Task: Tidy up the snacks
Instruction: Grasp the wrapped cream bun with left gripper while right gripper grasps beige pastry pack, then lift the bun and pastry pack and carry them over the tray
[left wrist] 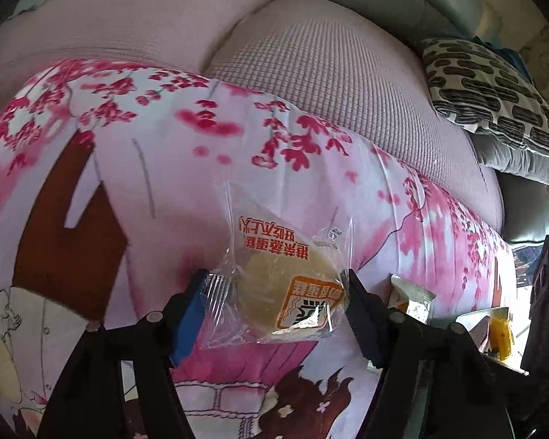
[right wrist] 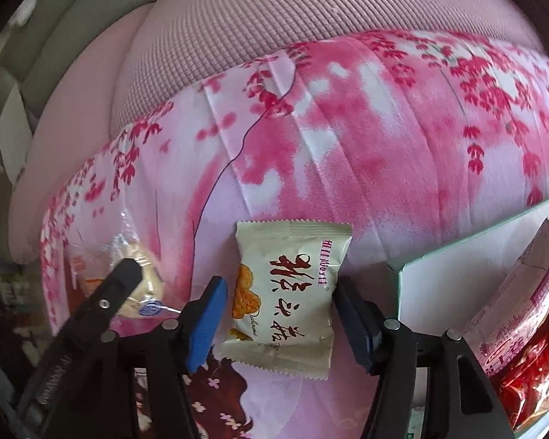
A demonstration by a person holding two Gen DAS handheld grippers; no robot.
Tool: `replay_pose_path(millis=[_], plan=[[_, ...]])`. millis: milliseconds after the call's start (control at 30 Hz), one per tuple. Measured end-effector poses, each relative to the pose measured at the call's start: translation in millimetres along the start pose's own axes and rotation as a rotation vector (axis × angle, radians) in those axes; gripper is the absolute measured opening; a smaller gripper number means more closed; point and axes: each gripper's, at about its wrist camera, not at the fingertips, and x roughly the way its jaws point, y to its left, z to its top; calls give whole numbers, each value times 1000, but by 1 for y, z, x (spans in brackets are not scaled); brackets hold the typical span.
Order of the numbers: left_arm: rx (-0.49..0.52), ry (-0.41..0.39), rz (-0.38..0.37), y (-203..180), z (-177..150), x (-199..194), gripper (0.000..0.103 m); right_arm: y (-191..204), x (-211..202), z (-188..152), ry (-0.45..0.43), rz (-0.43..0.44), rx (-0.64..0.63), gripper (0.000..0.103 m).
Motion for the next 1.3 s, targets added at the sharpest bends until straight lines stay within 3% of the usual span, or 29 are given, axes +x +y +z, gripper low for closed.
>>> replay_pose_path(millis=[200, 533, 1033, 1167, 1300], plan=[[-68, -44, -28, 13, -17, -11, 70, 11, -3, -7, -81, -41, -89, 56], [-215, -156, -109, 26, -58, -43, 69, -3, -39, -50, -180, 26, -167, 56], [-184, -277, -126, -23, -120, -99, 69, -45, -109, -113, -331, 119, -208, 56], [-119, -275, -163, -55, -135, -102, 69, -82, -133, -127, -404, 88, -162, 56], [-9, -225, -225, -103, -151, -90, 69, -128, -148, -127, -448, -16, -92, 56]])
